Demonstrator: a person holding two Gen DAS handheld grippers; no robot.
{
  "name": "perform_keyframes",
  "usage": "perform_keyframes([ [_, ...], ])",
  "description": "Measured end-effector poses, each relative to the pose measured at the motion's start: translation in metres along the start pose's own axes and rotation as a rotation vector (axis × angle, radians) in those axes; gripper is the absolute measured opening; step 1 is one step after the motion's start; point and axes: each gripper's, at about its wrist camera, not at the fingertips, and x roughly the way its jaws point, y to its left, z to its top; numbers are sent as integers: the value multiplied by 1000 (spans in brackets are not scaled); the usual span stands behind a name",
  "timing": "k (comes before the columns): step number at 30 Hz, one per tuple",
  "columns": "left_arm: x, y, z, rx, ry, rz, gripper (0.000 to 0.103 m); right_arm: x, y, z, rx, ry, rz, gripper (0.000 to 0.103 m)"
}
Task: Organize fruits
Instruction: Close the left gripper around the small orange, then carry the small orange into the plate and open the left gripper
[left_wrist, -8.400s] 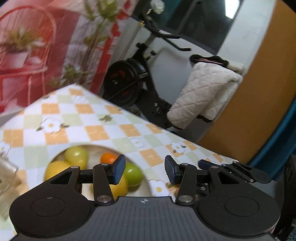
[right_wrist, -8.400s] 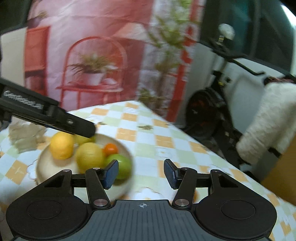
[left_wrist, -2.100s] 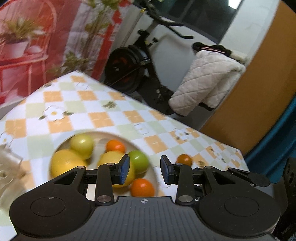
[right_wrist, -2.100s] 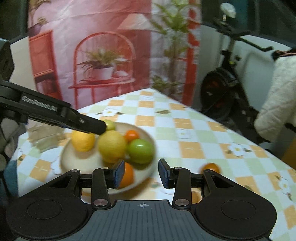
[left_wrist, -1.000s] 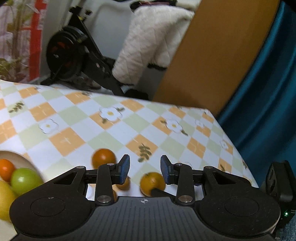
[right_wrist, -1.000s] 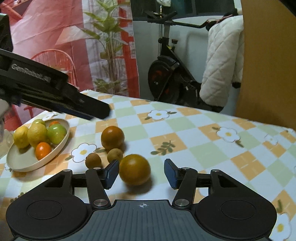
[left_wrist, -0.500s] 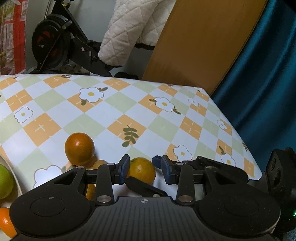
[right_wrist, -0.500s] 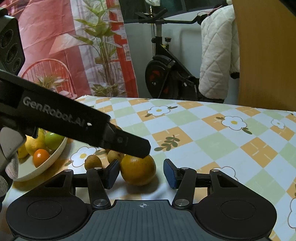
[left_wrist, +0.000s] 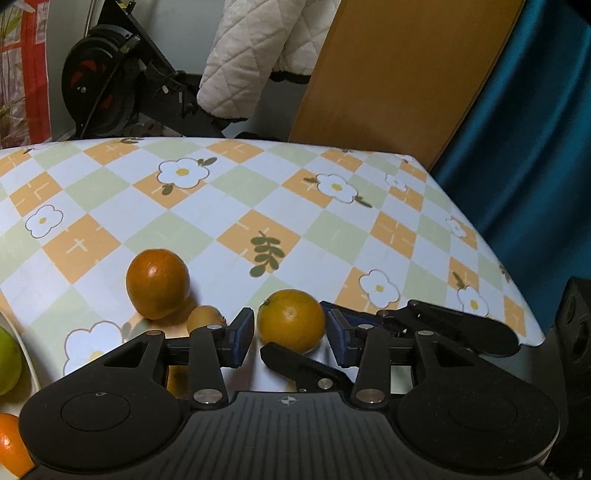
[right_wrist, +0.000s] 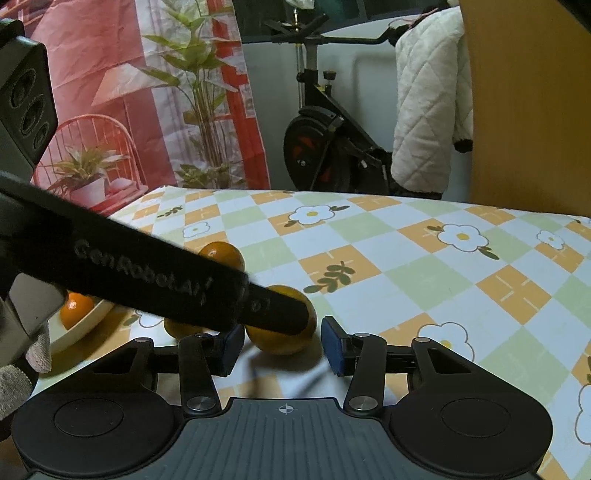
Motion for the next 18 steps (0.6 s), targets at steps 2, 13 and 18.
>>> perform_keyframes([
  [2,1,0,-1,-2,1,-3,45,1,-1,0,0,1,3,42],
  [13,0,-2,-4,2,-9,9,45,2,-1,0,-2,3,23,40],
  [18,-8,-8,-7,17,-21,10,40,-2,-1,-1,2,-12,3,40],
])
